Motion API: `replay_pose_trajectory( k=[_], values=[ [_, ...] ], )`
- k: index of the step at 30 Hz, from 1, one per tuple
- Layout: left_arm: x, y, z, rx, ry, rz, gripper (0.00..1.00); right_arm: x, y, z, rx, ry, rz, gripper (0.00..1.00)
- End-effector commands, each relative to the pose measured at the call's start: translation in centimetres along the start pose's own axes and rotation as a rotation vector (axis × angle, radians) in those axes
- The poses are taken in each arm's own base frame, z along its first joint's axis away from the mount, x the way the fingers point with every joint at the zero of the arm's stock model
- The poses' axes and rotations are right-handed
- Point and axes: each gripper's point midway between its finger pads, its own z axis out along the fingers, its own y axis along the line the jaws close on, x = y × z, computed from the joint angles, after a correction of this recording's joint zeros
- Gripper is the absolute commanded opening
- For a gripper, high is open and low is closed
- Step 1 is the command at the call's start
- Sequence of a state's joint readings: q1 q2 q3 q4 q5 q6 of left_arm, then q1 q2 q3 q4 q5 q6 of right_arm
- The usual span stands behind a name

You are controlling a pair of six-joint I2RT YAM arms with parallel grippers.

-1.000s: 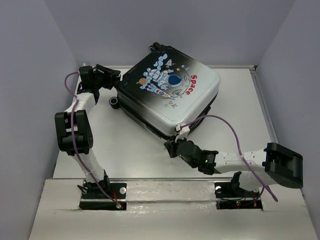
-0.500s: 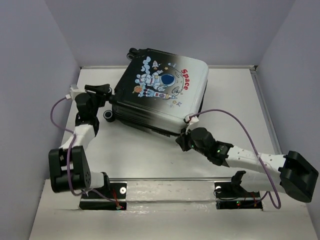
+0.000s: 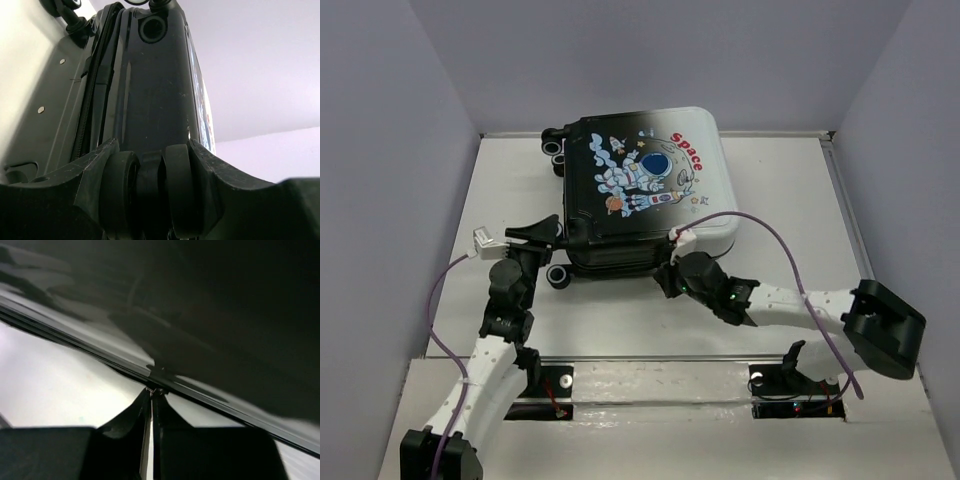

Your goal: Pack the luggage

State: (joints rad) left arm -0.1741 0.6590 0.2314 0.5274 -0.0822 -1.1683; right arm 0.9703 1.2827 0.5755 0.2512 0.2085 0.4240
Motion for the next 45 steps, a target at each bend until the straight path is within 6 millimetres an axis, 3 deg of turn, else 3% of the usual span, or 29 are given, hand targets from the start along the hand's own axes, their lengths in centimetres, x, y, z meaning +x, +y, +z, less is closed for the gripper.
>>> replay_pose_trajectory(
  k=[1, 3, 4, 5, 8, 11, 12, 13, 15, 16, 17, 18, 19, 20, 22, 23, 24, 25, 26, 27, 29, 31, 34, 37, 39, 40, 42, 44, 45],
  values=[
    [8.2, 1.4, -4.5, 0.035, 0.398, 0.163, 0.06, 0.9, 13.7, -0.3, -0.443, 0.054, -0.016, 0.07],
    [8.2, 1.1, -4.9, 0.048, 0.404, 0.179, 0.06, 1.1, 12.5, -0.2, -0.404, 0.044, -0.013, 0.07],
    [8.3, 0.9, -5.3, 0.058, 0.415, 0.187, 0.06, -0.3, 11.0, -0.1, -0.387, 0.014, -0.009, 0.07],
    [8.4, 0.6, -5.5, 0.065, 0.421, 0.194, 0.06, -0.2, 9.6, -0.2, -0.37, 0.017, 0.0, 0.07],
    [8.9, -0.1, -5.7, 0.086, 0.435, 0.199, 0.06, -3.0, 6.8, -0.5, -0.367, -0.035, 0.021, 0.07],
    [10.2, -1.7, -6.1, 0.12, 0.44, 0.219, 0.06, -5.6, 6.0, -0.4, -0.393, -0.06, -0.02, 0.07],
    [11.8, -2.6, -7.0, 0.15, 0.487, 0.229, 0.06, -7.6, 6.8, -0.6, -0.414, -0.094, -0.059, 0.07],
    [11.9, -3.7, -7.0, 0.167, 0.473, 0.235, 0.06, -8.7, 6.6, -0.5, -0.409, -0.108, -0.077, 0.07],
    [12.9, -4.2, -6.9, 0.149, 0.466, 0.251, 0.06, -10.0, 6.6, -0.8, -0.398, -0.108, -0.113, 0.07],
    [14.3, -5.9, -7.9, 0.194, 0.506, 0.245, 0.06, -11.0, 6.4, -1.0, -0.389, -0.115, -0.137, 0.07],
    [14.7, -6.4, -7.9, 0.194, 0.503, 0.247, 0.06, -11.1, 6.5, -1.3, -0.397, -0.112, -0.148, 0.07],
    [15.9, -6.0, -7.9, 0.177, 0.529, 0.266, 0.06, -11.6, 6.6, -1.9, -0.402, -0.124, -0.153, 0.07],
    [16.8, -7.6, -8.4, 0.219, 0.552, 0.255, 0.06, -10.5, 6.3, -2.1, -0.4, -0.099, -0.15, 0.07],
    [17.8, -7.4, -8.2, 0.206, 0.569, 0.269, 0.06, -10.0, 6.7, -2.7, -0.434, -0.085, -0.145, 0.07],
    [18.2, -9.1, -7.9, 0.242, 0.567, 0.254, 0.06, -8.2, 7.9, -3.4, -0.503, -0.051, -0.079, 0.07],
    [18.5, -9.0, -7.5, 0.239, 0.568, 0.275, 0.06, -5.1, 8.5, -3.7, -0.538, 0.014, -0.027, 0.07],
    [18.3, -10.3, -7.1, 0.256, 0.548, 0.28, 0.06, -3.3, 11.6, -4.6, -0.619, 0.023, -0.039, 0.07],
    [18.3, -10.7, -6.9, 0.26, 0.545, 0.296, 0.06, -2.6, 11.4, -4.3, -0.614, 0.04, -0.022, 0.07],
    [18.1, -11.0, -6.5, 0.258, 0.532, 0.314, 0.06, -0.1, 14.8, -5.6, -0.68, 0.081, -0.049, 0.07],
    [17.7, -11.7, -6.2, 0.265, 0.519, 0.337, 0.06, 1.3, 16.3, -5.9, -0.703, 0.116, -0.038, 0.07],
    [17.3, -11.8, -5.8, 0.266, 0.515, 0.356, 0.06, 1.9, 20.0, -7.9, -0.82, 0.097, -0.035, 0.07],
    [17.1, -11.5, -5.6, 0.266, 0.531, 0.37, 0.06, 0.8, 20.1, -8.3, -0.831, 0.045, -0.002, 0.07],
    [17.3, -10.3, -5.6, 0.244, 0.556, 0.392, 0.06, 0.2, 17.2, -7.2, -0.702, 0.002, -0.027, 0.07],
    [17.9, -9.3, -6.2, 0.238, 0.594, 0.393, 0.06, -2.2, 12.9, -6.4, -0.629, -0.055, 0.011, 0.07],
    [18.2, -9.0, -6.3, 0.24, 0.608, 0.389, 0.06, -3.5, 11.1, -6.6, -0.603, -0.098, 0.024, 0.07],
    [18.8, -9.0, -6.3, 0.249, 0.63, 0.387, 0.06, -3.8, 9.3, -6.2, -0.567, -0.105, 0.034, 0.07],
    [19.6, -9.0, -6.2, 0.251, 0.655, 0.387, 0.06, -4.9, 8.1, -6.6, -0.552, -0.137, 0.034, 0.07],
    [20.4, -10.6, -6.0, 0.297, 0.675, 0.365, 0.06, -5.8, 6.1, -6.5, -0.497, -0.154, 0.026, 0.07],
    [21.8, -10.9, -5.2, 0.299, 0.695, 0.362, 0.06, -6.8, 5.1, -6.8, -0.473, -0.179, 0.019, 0.07]
  ],
)
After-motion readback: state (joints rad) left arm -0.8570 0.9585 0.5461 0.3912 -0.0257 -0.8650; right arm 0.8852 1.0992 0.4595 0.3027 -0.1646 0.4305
